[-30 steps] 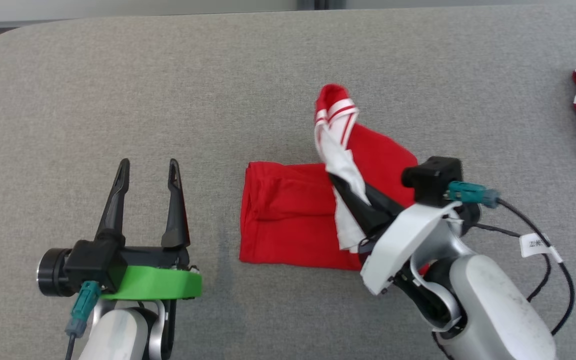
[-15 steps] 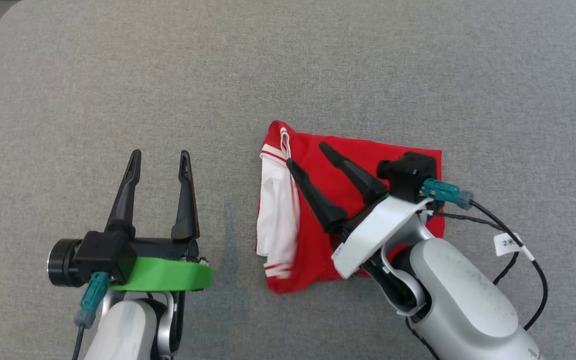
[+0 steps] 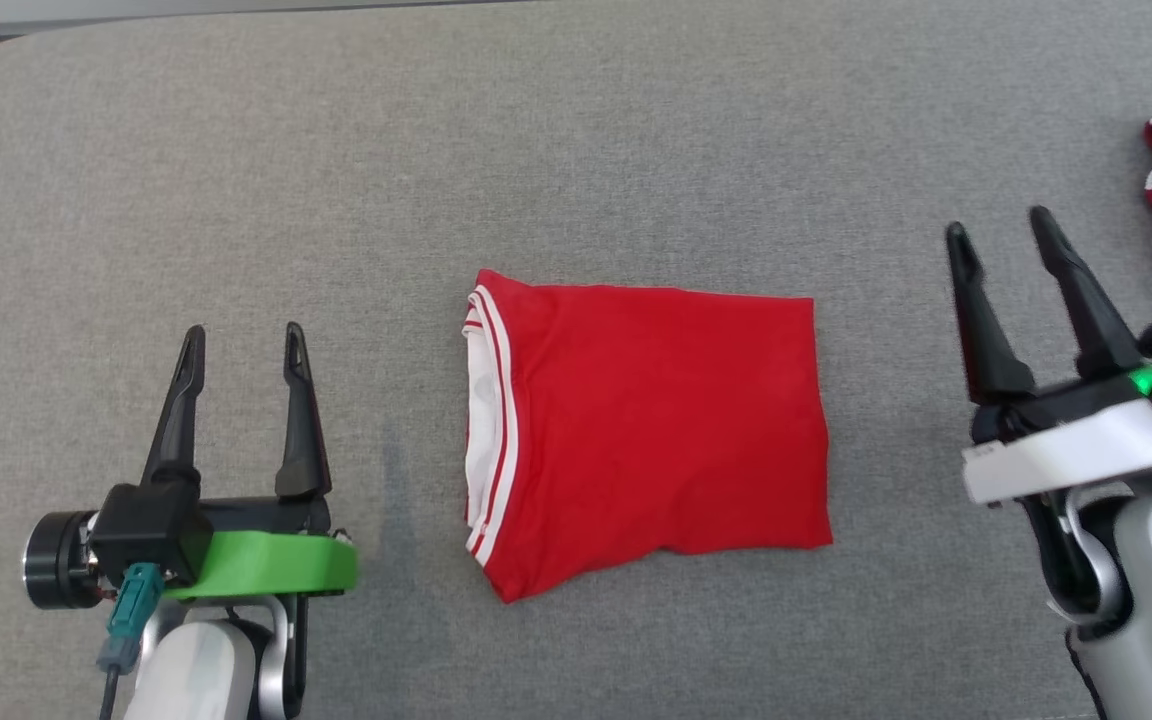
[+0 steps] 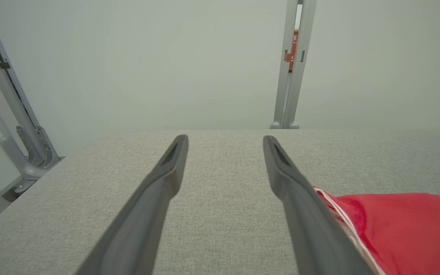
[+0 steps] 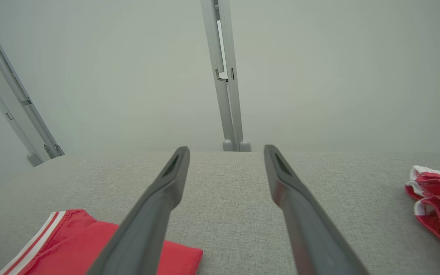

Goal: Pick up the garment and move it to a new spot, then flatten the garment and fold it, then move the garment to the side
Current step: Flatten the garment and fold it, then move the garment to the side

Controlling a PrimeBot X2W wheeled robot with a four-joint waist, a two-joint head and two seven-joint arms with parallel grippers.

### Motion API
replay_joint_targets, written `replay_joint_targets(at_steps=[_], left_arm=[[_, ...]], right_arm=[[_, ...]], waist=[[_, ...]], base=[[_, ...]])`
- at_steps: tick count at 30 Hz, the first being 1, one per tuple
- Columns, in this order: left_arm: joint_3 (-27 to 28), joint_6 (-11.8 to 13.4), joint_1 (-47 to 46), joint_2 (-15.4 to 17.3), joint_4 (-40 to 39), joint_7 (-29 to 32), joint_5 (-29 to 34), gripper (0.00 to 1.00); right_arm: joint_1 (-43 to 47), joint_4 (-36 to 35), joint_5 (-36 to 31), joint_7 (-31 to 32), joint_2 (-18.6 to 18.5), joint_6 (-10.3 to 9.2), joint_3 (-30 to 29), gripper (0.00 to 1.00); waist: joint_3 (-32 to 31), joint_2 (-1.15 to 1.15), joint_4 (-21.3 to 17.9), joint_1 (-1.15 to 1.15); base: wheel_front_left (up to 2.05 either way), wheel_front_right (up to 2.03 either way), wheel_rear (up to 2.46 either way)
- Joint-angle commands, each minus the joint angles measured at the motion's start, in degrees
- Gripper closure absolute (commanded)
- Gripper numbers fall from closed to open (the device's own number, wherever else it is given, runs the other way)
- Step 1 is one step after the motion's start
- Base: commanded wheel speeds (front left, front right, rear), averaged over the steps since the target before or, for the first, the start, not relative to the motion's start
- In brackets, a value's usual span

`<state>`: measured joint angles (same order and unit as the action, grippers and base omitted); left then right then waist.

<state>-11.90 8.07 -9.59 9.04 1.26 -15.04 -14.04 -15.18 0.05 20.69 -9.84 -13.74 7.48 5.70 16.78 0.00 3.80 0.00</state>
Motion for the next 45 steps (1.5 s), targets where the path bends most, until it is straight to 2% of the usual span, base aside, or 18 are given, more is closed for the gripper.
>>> replay_joint_targets(at_steps=[1, 7, 21, 33, 45], left_arm=[[0.49, 0.38, 1.11, 0.72, 0.20, -0.16, 0.10, 0.00], [0.79, 0.54, 3.65, 1.82, 1.40, 0.08, -0.08, 0.00], [-0.60, 0.29, 10.16, 2.21, 4.10, 1.61, -1.60, 0.00], [-1.44, 0.46, 13.17, 2.47, 5.09, 2.57, -2.53, 0.00], [-1.88, 0.94, 12.79, 3.34, 4.88, 2.85, -2.24, 0.00]], right_arm=[[2.55, -1.16, -0.86, 0.35, -0.15, 0.02, -1.80, 0.00], [10.95, -5.88, -3.25, 2.98, 0.99, 0.02, -7.17, 0.00], [22.01, -10.75, -5.23, 7.44, 3.82, 0.02, -7.55, 0.00], [24.82, -11.67, -4.99, 8.64, 3.63, 0.02, -7.70, 0.00], [25.45, -12.20, -5.01, 9.16, 4.06, 0.02, -8.29, 0.00]], waist=[[-1.75, 0.00, -1.75, 0.00], [-5.19, 0.00, -3.49, 0.00], [-13.51, 0.00, -4.51, 0.00], [-16.66, 0.00, -4.43, 0.00], [-16.71, 0.00, -4.24, 0.00]], base=[[0.00, 0.00, 0.00], [0.00, 0.00, 0.00], [0.00, 0.00, 0.00], [0.00, 0.00, 0.00], [0.00, 0.00, 0.00]])
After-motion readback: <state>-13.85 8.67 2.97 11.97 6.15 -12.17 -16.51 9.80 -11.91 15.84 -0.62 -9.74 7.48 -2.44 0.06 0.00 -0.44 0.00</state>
